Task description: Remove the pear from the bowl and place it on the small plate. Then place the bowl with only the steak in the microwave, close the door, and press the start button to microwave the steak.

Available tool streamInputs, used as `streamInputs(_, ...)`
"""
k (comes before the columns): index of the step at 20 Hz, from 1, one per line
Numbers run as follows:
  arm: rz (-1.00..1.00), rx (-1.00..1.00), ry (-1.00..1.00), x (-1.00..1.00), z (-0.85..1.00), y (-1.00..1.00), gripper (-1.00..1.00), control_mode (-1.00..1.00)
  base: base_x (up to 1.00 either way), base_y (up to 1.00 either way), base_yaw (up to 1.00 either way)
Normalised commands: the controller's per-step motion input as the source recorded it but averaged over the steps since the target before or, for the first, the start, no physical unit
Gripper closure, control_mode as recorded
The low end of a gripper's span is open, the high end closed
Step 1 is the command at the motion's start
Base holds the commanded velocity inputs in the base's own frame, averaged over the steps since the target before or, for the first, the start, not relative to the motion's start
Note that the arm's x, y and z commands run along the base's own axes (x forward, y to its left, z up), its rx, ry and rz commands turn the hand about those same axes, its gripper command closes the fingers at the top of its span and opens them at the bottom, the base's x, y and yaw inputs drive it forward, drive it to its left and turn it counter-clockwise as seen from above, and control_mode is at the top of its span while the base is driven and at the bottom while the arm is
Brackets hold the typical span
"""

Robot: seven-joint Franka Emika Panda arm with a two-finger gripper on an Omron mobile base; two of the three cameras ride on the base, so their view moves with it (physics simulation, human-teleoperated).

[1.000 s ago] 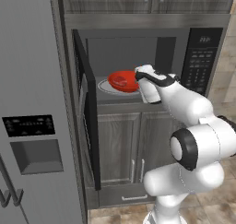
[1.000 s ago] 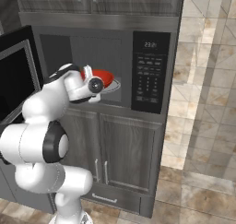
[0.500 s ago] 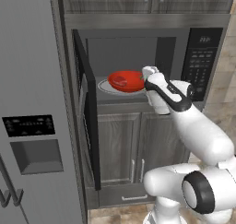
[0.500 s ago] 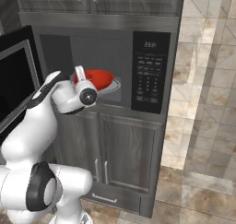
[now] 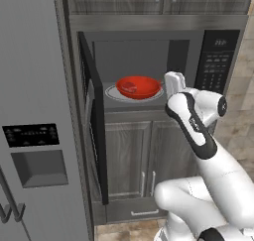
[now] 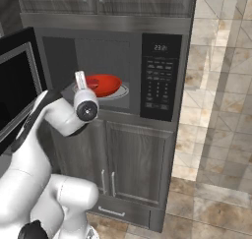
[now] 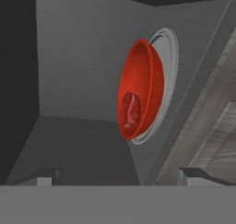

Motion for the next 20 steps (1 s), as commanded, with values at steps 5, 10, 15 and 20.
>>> streamInputs(5, 0.00, -0.06, 0.02, -1.00, 0.66, -0.04, -1.00, -1.00, 0.00, 0.00, 0.00)
streamInputs(10, 0.00, -0.14, 0.01, -1.00, 0.50, 0.00, -1.00, -1.00, 0.00, 0.00, 0.00)
streamInputs(15, 0.03, -0.20, 0.03, -0.99, 0.21, 0.00, -1.00, -1.00, 0.00, 0.00, 0.00)
streamInputs(20, 0.08, -0.29, 0.00, -1.00, 0.23, 0.00, -1.00, -1.00, 0.00, 0.00, 0.00)
